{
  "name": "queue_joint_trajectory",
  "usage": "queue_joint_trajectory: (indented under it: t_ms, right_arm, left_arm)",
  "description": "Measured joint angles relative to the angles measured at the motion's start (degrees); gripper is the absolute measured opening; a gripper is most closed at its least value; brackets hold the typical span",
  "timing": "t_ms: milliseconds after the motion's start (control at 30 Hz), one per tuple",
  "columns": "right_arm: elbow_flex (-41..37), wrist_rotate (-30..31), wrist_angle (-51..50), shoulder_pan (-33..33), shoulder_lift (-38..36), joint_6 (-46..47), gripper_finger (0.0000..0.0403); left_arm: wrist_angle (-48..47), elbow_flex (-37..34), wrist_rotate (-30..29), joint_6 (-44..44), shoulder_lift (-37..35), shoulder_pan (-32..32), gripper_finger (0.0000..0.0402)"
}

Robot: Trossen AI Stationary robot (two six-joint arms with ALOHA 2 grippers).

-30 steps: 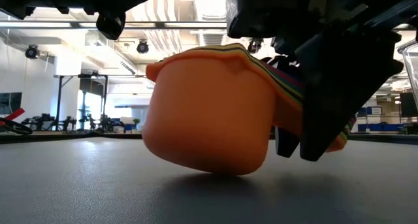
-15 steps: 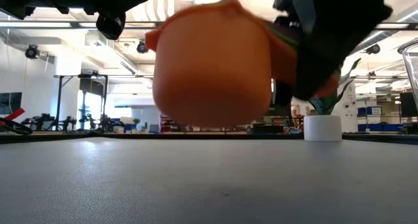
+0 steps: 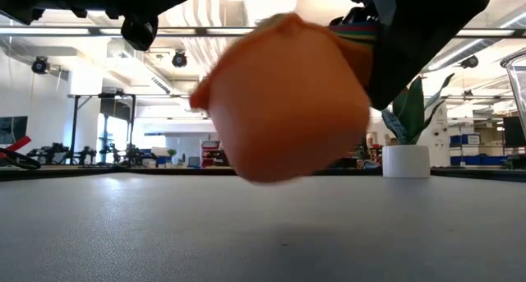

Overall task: Nest measuring cups in basket
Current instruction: Put the nested measuring cups into the transparent bin, then adjust the nested measuring cups

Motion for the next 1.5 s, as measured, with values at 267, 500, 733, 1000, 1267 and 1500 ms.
queue_joint_trajectory:
  t_ms: [267, 500, 733, 1000, 1267, 1500]
  right_arm:
    - [-1.6, 0.0, 0.8, 0.3, -0.1, 0.0, 0.0112]
    - [-3.9, -0.8, 0.7, 0.2, -0.1, 0.0, 0.0081]
    - [-4.5, -2.6, 0.9, 0.3, -0.1, 0.6, 0.0073]
    - [-4.7, -2.6, 1.1, 0.3, -0.1, 1.1, 0.0085]
    - [-4.7, -2.6, 1.3, 0.3, -0.1, 1.1, 0.0091]
    - [-4.8, -2.6, 1.8, 0.3, -0.1, 1.1, 0.0087]
  left_arm:
    - [0.0, 0.0, 0.0, 0.0, 0.0, 0.0, 0.0039]
    - [0.0, 0.0, 0.0, 0.2, 0.0, 0.0, 0.0039]
    - [0.0, 0.0, 0.0, 0.0, 0.0, 0.0, 0.0039]
    - [0.0, 0.0, 0.0, 0.0, 0.0, 0.0, 0.0039]
    - [0.0, 0.0, 0.0, 0.0, 0.0, 0.0, 0.0039]
    - [1.2, 0.0, 0.0, -5.0, 0.0, 0.0, 0.0039]
